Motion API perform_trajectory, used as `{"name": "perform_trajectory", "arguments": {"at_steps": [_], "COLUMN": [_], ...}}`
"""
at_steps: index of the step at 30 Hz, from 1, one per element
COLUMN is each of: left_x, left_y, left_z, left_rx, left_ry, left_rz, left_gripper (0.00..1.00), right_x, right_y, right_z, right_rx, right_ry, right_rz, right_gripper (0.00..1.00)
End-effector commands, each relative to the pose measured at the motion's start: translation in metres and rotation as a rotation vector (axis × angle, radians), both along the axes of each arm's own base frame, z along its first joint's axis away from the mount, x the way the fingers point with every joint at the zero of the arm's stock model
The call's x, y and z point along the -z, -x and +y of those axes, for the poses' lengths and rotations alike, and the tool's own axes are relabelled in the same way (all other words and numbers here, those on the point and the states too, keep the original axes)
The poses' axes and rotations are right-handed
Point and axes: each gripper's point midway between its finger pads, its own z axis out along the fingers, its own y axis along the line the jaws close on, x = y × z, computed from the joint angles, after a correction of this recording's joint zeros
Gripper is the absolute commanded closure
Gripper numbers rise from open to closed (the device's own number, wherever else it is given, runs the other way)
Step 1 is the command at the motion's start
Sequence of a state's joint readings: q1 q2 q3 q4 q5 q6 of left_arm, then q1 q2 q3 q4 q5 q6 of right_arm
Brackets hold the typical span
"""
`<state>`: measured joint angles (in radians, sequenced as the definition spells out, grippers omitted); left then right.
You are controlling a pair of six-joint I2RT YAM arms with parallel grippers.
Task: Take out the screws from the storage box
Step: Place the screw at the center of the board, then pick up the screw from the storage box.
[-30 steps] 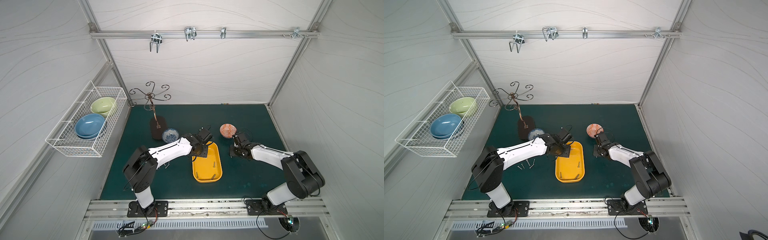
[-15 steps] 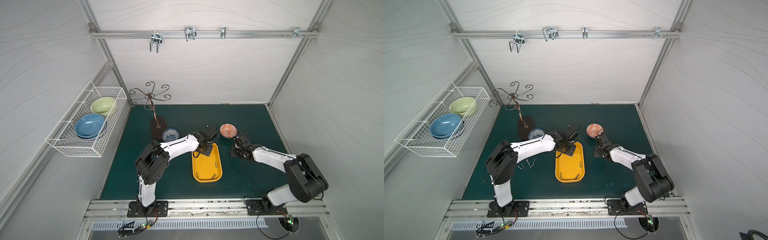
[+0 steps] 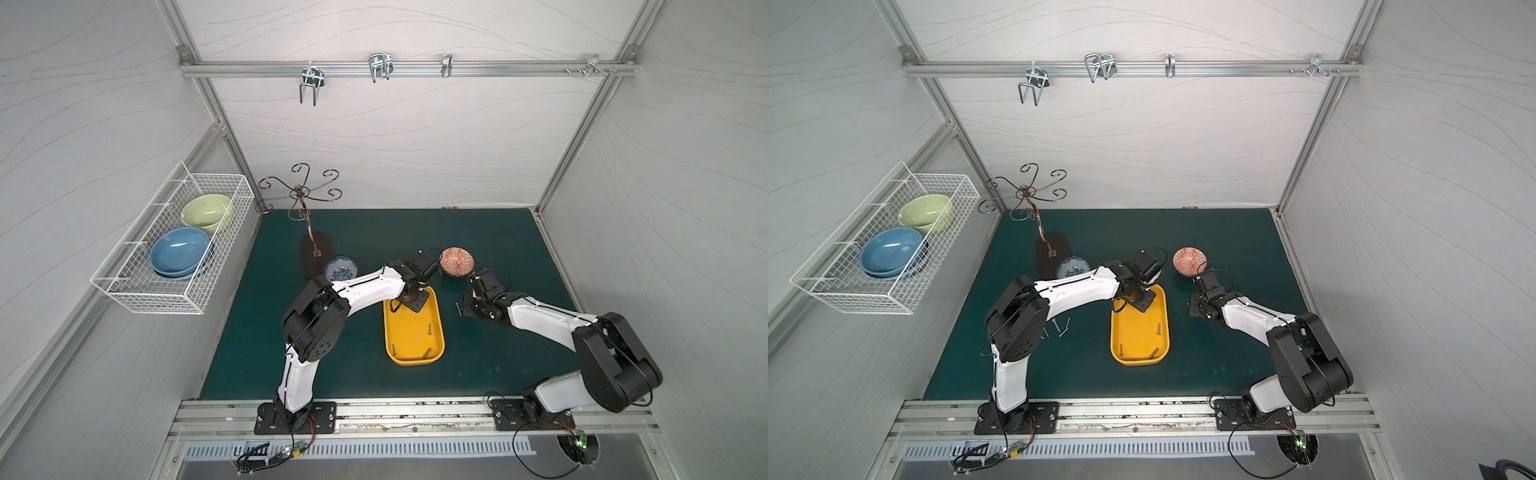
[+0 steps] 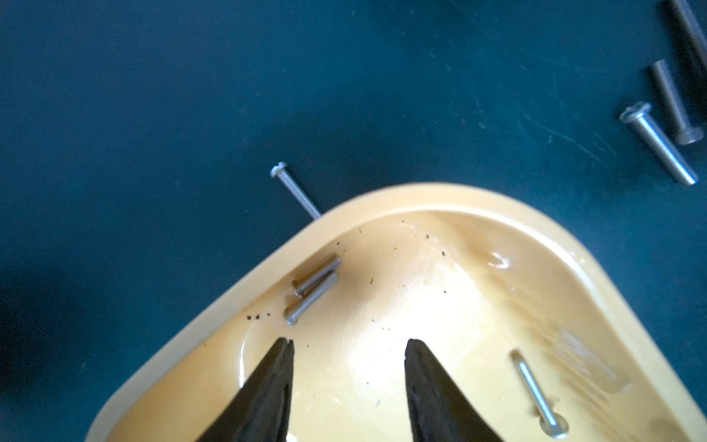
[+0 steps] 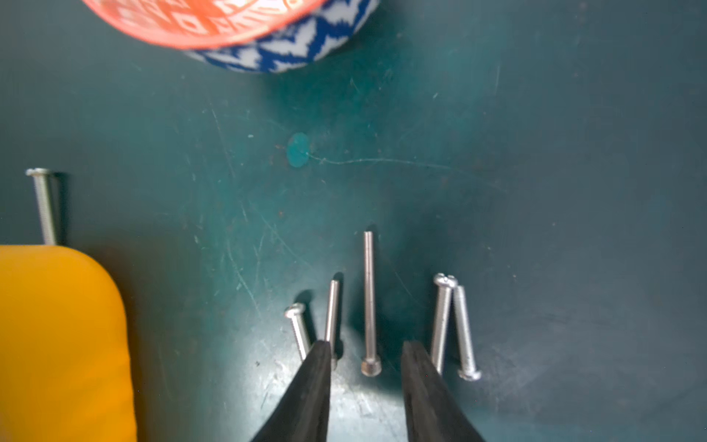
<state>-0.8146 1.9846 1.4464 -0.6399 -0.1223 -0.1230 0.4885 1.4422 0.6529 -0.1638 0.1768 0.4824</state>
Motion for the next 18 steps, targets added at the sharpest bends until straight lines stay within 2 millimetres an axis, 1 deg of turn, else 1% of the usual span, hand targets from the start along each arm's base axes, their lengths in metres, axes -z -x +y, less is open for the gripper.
{"name": "perform_trajectory", "arguments": {"at_steps": [1, 11, 14, 18], "left_x": [-0.004, 0.002, 0.005, 0.009], "left_y": [-0.008, -0.015, -0.02, -0.021], "left_z": [-0.006, -0.003, -0.001, 0.003], "left_rx": [0.037, 0.039, 0.031, 0.019], "left_ry": [-0.016, -0.014, -0.012, -0.011], "left_rz": [-0.023, -0.003, 0.013, 0.036], "left_gripper": [0.49, 0.51, 0.52, 0.53], "right_x": [-0.004, -0.003, -0.002, -0.002], "right_y": [-0.001, -0.002, -0.001, -0.001], "right_z": [0.001, 0.006, 0.007, 0.008], "right_rx": [-0.001, -0.02, -0.028, -0.032], "right_ry": [-0.02, -0.033, -0.037, -0.039], "right_rz": [-0.016, -0.01, -0.007, -0.007], "right_gripper": [0.65, 0.65, 0.66, 0.66]}}
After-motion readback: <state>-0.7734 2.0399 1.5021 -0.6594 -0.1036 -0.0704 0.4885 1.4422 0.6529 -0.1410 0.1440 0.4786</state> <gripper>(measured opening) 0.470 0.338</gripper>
